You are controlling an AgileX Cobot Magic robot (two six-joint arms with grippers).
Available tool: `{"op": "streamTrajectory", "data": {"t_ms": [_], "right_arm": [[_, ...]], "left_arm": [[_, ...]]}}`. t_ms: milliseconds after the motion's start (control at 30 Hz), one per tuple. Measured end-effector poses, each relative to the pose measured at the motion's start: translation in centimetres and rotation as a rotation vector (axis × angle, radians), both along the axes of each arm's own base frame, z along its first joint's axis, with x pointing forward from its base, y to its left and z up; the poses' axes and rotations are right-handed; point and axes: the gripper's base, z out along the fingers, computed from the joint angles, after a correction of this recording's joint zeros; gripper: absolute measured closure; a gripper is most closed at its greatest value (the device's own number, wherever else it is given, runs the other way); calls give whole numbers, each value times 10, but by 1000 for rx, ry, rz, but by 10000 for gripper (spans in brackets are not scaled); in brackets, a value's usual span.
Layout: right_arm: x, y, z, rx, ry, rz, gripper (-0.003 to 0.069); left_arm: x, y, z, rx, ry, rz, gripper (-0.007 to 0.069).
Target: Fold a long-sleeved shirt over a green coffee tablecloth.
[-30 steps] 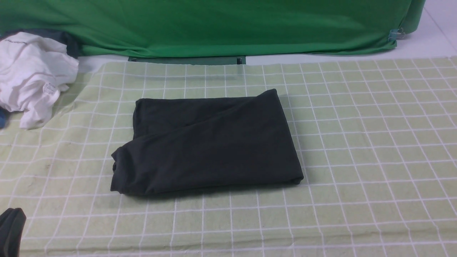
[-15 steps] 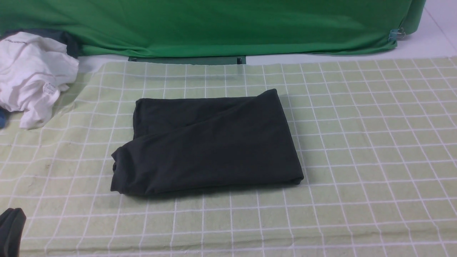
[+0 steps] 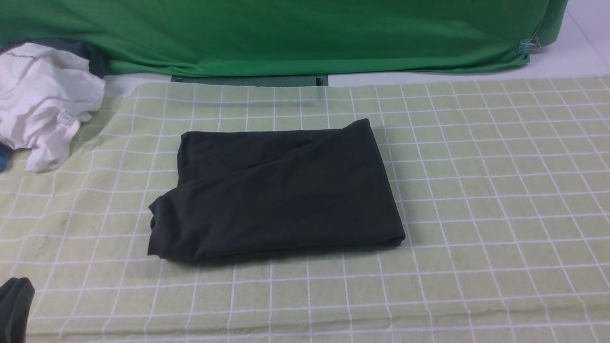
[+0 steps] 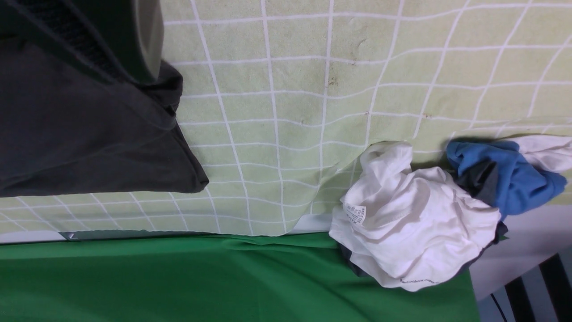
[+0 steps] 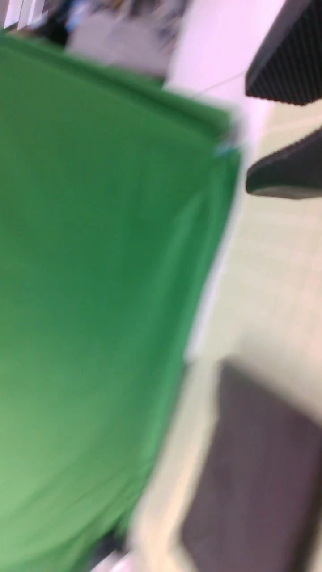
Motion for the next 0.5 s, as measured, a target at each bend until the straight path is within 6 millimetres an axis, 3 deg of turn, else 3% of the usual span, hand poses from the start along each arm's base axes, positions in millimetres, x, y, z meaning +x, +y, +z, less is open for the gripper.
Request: {"op": "streamTrajectory", "data": {"t_ms": [133,267,300,333,433,500], "right_arm": [[6,-2,-19,-48,77,-100,421],[19,-4,-56,-66,117,-186,421],[19,-5,-58,-66,117,-189,421],[23,-5,-73,-68,123,-200,421],[27,-5,-95,-71,141,-202,421],[26,-5,-101,-75,181,-204,421]], "left_arm": [[0,0,0,0,0,0,611],[0,0,0,0,0,0,611],[0,0,0,0,0,0,611],[0,0,0,0,0,0,611],[0,0,0,1,1,0,611],[0,0,0,1,1,0,611]]}}
